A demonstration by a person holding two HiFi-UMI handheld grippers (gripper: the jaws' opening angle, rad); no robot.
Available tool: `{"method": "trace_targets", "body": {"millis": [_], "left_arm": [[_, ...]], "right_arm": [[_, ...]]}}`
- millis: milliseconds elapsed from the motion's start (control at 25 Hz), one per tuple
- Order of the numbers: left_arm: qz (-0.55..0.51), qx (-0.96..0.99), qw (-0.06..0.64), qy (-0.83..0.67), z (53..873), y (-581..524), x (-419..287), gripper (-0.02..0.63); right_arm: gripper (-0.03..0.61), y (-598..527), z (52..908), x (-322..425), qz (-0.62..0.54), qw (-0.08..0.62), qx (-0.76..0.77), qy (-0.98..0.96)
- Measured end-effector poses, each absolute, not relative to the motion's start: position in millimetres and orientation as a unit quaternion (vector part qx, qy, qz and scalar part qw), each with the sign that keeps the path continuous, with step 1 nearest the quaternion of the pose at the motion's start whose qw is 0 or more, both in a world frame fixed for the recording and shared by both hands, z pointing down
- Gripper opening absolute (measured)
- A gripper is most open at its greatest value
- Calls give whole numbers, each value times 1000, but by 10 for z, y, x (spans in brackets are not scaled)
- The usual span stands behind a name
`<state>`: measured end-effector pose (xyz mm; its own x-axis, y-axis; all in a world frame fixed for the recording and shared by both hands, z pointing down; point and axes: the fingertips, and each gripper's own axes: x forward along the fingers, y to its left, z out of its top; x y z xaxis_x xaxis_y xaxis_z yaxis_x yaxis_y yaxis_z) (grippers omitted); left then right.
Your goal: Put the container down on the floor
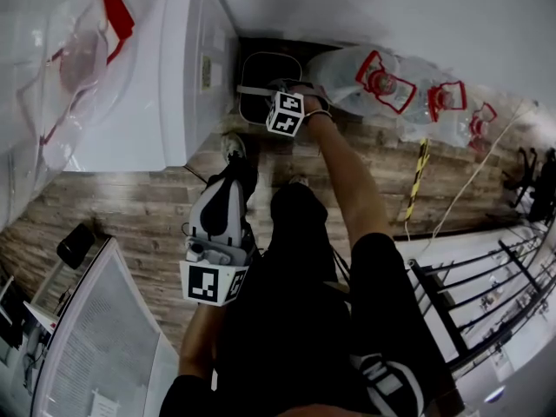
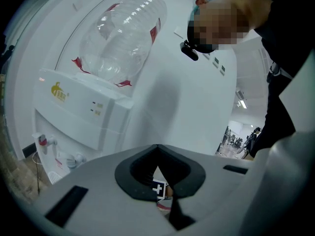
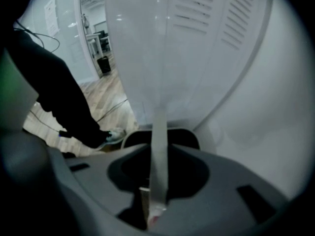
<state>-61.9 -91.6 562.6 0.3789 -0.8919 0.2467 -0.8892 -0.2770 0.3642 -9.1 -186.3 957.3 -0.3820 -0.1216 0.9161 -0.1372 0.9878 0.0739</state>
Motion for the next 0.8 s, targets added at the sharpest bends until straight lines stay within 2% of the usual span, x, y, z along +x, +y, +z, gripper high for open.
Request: {"method": "trace_targets", "body": {"millis": [800], "left_arm": [[-1, 805, 224, -550, 5863, -1042, -620, 31]], "right_arm": [[107, -2119, 9967, -285, 2, 544, 73, -836]]}}
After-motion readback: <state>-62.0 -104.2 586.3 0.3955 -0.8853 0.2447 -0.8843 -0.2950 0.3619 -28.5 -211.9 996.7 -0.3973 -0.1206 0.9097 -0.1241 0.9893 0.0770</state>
